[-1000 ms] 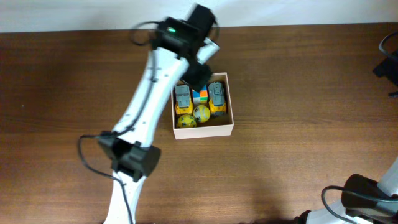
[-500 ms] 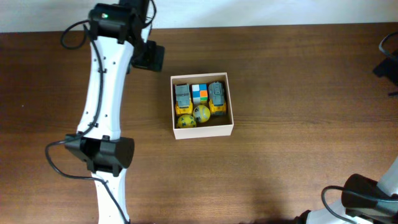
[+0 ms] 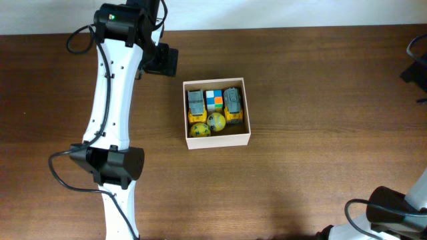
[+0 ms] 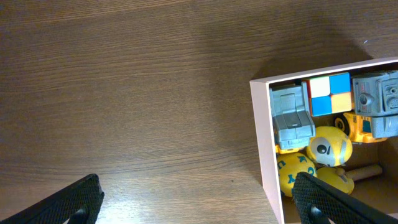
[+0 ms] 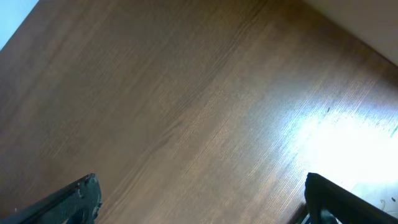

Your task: Pack container

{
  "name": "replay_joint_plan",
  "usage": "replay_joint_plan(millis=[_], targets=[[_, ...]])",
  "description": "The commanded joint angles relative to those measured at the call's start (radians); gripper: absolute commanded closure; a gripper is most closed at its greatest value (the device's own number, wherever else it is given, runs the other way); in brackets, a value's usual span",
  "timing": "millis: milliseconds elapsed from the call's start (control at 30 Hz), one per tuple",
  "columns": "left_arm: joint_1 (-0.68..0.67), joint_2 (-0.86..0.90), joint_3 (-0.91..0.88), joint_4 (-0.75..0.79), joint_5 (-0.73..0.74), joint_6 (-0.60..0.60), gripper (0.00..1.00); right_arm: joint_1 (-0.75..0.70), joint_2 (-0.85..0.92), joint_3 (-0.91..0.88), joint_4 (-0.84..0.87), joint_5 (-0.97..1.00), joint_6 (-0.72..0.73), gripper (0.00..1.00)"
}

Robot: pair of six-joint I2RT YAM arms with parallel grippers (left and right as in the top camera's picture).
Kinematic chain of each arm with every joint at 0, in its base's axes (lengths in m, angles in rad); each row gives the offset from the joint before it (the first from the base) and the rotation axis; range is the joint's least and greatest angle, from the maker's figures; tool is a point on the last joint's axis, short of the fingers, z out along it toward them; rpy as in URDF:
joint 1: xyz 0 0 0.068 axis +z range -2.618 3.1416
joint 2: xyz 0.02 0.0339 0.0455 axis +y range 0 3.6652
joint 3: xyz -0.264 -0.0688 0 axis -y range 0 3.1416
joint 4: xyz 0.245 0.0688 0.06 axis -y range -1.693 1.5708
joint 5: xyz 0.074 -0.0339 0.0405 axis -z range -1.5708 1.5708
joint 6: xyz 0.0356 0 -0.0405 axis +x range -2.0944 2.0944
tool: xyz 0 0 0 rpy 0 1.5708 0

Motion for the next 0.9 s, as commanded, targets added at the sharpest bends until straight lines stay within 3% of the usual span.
replay_joint_plan(millis=[0,267,667,767,867], targets=[[0.001,-0.02,0.013,-0.003,0.015,-0.01,0.01,-0.003,0.005,-0.001,-0.006,0.016,0.012,0.01],[0.001,-0.026,0.013,0.009,-0.001,-0.002,0.01,-0.003,0.005,-0.001,-0.006,0.016,0.012,0.01],[0.001,-0.143,-0.018,0.238,0.0,0.022,0.01,-0.003,0.005,-0.001,-0.006,0.016,0.013,0.01],[0.001,-0.213,-0.106,0.319,0.0,0.034,0.01,-0.003,0.005,-0.001,-0.006,0.016,0.012,0.01],[0.003,-0.343,-0.322,0.471,0.0,0.043,0.01,-0.003,0.005,-0.001,-0.006,0.016,0.012,0.01]])
